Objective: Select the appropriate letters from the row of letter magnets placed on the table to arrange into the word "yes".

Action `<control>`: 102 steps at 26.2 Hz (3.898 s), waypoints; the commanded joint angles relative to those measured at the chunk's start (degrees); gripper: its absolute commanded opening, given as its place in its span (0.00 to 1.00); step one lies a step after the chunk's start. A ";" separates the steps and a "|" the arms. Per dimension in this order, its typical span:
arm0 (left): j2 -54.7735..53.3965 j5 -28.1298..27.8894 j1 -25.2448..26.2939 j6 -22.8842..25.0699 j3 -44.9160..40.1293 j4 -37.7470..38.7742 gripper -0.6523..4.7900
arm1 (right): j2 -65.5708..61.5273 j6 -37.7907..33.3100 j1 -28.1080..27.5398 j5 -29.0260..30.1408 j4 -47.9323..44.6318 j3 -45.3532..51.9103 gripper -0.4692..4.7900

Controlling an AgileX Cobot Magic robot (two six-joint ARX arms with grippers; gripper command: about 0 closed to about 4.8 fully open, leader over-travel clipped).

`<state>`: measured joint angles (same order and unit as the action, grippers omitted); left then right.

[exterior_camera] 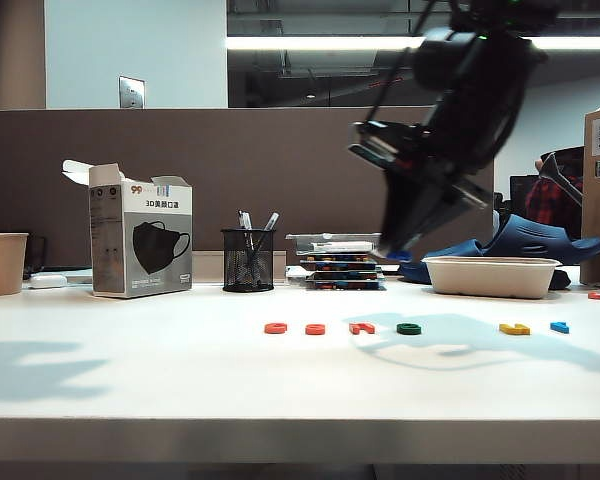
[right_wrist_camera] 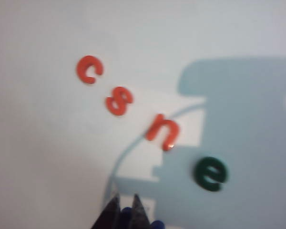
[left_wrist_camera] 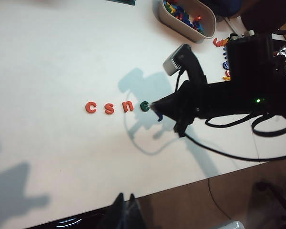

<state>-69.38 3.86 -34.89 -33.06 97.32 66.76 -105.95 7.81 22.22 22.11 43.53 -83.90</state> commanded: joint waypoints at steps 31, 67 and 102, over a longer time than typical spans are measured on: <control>0.13 -0.17 -0.04 0.22 0.20 -0.44 0.11 | 0.04 -21.62 16.33 -16.28 -21.55 16.83 0.09; 0.11 -0.15 -0.04 0.22 0.20 -0.44 0.11 | 0.57 -22.99 16.20 -15.82 -26.56 16.48 0.27; 0.13 -0.17 -0.04 0.22 0.20 -0.44 0.11 | 0.11 -23.02 6.58 -23.67 6.49 -5.53 0.54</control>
<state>-69.36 3.86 -34.89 -33.06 97.32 66.76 -105.78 -15.14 28.88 -1.50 50.19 -89.19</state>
